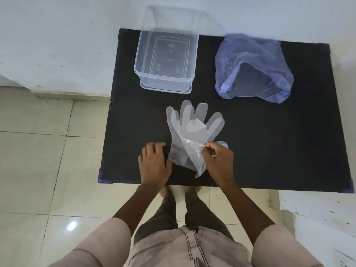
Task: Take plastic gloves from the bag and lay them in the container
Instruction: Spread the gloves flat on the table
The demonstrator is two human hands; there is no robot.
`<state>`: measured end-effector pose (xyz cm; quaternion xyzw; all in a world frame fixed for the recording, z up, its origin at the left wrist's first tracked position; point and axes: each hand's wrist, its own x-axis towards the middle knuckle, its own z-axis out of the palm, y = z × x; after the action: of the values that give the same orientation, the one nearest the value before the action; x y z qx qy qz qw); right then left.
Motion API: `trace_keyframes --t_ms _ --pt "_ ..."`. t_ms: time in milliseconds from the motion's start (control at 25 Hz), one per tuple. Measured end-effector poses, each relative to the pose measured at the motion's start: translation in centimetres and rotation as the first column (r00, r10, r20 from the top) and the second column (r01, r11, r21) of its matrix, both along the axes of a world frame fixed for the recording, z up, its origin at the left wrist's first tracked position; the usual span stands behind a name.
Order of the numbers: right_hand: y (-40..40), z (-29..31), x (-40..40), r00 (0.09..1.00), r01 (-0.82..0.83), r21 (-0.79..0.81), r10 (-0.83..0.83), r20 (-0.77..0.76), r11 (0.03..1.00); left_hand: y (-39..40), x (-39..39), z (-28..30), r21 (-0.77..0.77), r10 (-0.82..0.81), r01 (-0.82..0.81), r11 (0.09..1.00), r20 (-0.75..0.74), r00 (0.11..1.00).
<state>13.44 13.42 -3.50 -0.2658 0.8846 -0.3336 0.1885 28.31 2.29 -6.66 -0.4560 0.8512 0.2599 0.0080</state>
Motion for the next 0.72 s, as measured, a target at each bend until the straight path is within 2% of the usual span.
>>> trace_keyframes --t_ms 80,120,200,280,360,560,720 --pt "0.0 0.8 -0.7 0.998 -0.031 -0.026 0.033 0.062 0.999 1.4 0.4 -0.1 -0.184 -0.266 0.256 0.949 -0.027 0.964" --pt "0.0 0.9 -0.9 0.994 -0.056 -0.056 0.061 0.087 0.997 2.1 0.7 -0.6 -0.202 -0.382 0.373 0.906 -0.011 0.924" --pt "0.1 0.5 -1.2 0.987 -0.120 -0.021 0.122 0.101 0.993 3.0 1.2 -1.7 -0.166 -0.509 0.511 0.843 0.059 0.859" --pt "-0.1 0.6 -1.4 0.974 -0.211 0.163 0.193 0.116 0.964 3.5 1.4 -2.7 -0.105 -0.552 0.564 0.819 0.123 0.824" --pt "0.0 0.0 -1.5 0.961 -0.273 0.252 0.256 0.101 0.928 3.7 1.3 -3.3 -0.055 -0.577 0.592 0.804 0.168 0.799" --pt "-0.1 -0.2 -1.7 0.955 -0.282 0.240 0.296 -0.023 0.929 3.6 1.3 -3.8 0.060 -0.602 0.605 0.794 0.223 0.767" --pt "-0.6 2.4 -3.7 0.951 -0.264 0.162 0.285 -0.123 0.951 3.3 1.0 -2.6 0.097 -0.621 0.623 0.776 0.284 0.730"
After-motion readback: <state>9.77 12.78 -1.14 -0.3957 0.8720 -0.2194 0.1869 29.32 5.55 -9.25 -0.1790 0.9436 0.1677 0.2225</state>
